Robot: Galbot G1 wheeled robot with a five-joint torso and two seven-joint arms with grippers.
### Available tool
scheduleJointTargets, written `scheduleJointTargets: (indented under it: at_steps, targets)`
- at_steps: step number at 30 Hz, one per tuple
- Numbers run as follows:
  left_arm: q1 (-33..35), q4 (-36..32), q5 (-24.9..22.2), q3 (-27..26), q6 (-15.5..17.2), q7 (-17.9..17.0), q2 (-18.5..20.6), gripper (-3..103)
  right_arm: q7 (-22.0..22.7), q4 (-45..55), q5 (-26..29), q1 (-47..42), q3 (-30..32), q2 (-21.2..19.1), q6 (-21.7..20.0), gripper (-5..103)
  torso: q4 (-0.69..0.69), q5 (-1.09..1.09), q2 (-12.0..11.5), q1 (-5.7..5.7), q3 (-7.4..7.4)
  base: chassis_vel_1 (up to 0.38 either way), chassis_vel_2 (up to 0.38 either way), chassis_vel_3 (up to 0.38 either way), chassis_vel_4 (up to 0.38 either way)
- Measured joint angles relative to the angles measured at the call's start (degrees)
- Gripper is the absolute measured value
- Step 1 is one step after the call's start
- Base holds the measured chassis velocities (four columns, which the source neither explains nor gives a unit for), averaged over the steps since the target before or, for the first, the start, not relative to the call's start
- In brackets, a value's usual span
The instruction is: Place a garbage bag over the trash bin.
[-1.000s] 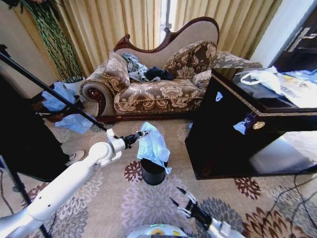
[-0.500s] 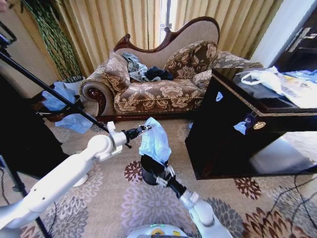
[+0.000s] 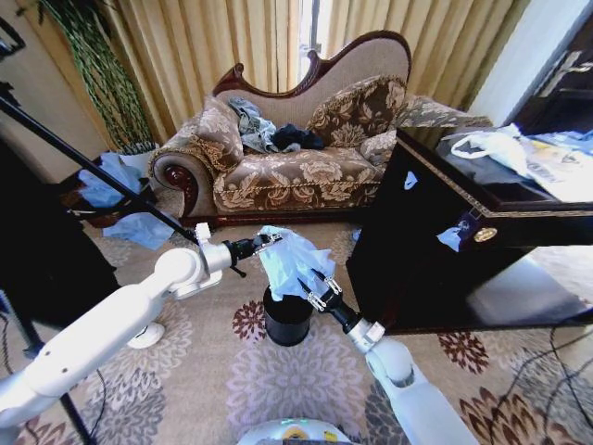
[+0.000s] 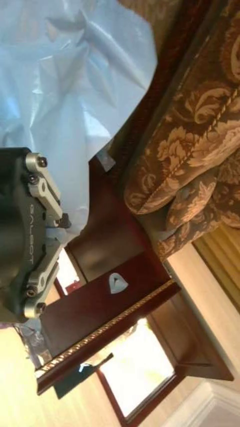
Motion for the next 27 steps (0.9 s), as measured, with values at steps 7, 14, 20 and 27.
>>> scheduleJointTargets:
  at_steps: [7, 14, 20, 27]
  targets:
    - [0.54, -0.22, 1.43, 0.10, 0.20, 0.67, -0.22, 0, 0.49, 1.92, 1.45, 1.04, -0.35, -4.21, -0.77, 50, 0.00, -0.01, 0.00, -0.01, -0.01, 0.000, 0.000, 0.000, 0.000]
    - [-0.02, -0.15, 1.57, 0.11, 0.16, 0.78, -0.91, 0, 0.58, 2.56, 2.02, 1.07, -0.39, -5.82, -1.00, 50, 0.00, 0.00, 0.00, -0.01, -0.01, 0.000, 0.000, 0.000, 0.000]
    - [-0.24, -0.69, 1.44, 0.22, 0.16, 1.20, -0.61, 0, 1.14, 1.77, 2.27, 2.61, -1.54, -5.98, -1.23, 52, 0.00, -0.01, 0.00, -0.01, -0.01, 0.000, 0.000, 0.000, 0.000]
    - [-0.08, -1.74, 1.38, 0.39, 0.21, 1.57, 0.44, 0, 2.14, -1.06, 1.57, 6.19, -3.84, -4.09, -1.31, 33, 0.01, -0.01, 0.00, 0.00, 0.00, 0.000, 0.000, 0.000, 0.000]
